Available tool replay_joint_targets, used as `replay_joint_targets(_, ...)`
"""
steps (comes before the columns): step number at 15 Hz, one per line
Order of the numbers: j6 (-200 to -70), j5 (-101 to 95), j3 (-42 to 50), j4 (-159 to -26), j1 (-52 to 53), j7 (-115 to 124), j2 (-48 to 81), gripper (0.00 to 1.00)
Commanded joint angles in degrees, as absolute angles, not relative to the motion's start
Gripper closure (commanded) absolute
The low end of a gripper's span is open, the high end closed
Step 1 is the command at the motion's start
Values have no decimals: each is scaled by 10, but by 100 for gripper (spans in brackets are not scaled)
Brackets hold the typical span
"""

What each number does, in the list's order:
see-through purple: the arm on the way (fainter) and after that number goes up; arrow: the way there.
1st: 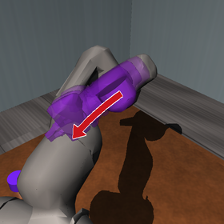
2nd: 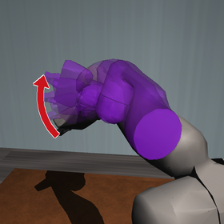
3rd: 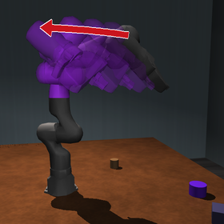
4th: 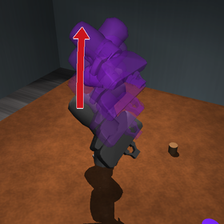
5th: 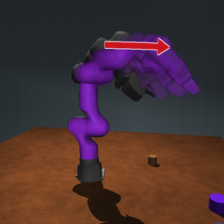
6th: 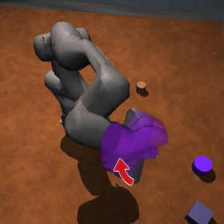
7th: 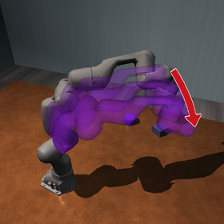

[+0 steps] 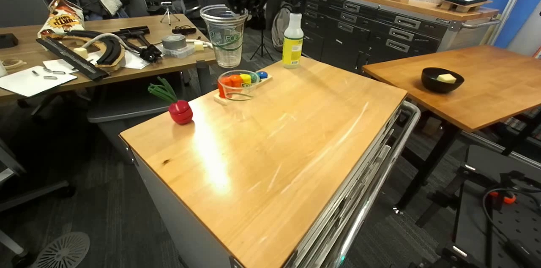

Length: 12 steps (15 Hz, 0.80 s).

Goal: Stack up the three plastic cups on the table.

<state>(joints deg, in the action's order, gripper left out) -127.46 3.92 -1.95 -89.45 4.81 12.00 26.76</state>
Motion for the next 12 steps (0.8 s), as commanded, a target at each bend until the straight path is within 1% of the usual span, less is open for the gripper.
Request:
replay_joint_targets(1,-1269,25,-15,-918,56,124,229,99)
replay_joint_targets(7,-1202,27,-11,-928,51,127,227,99)
replay_joint_targets(12,-1222,39,-16,-941,43,103,237,99)
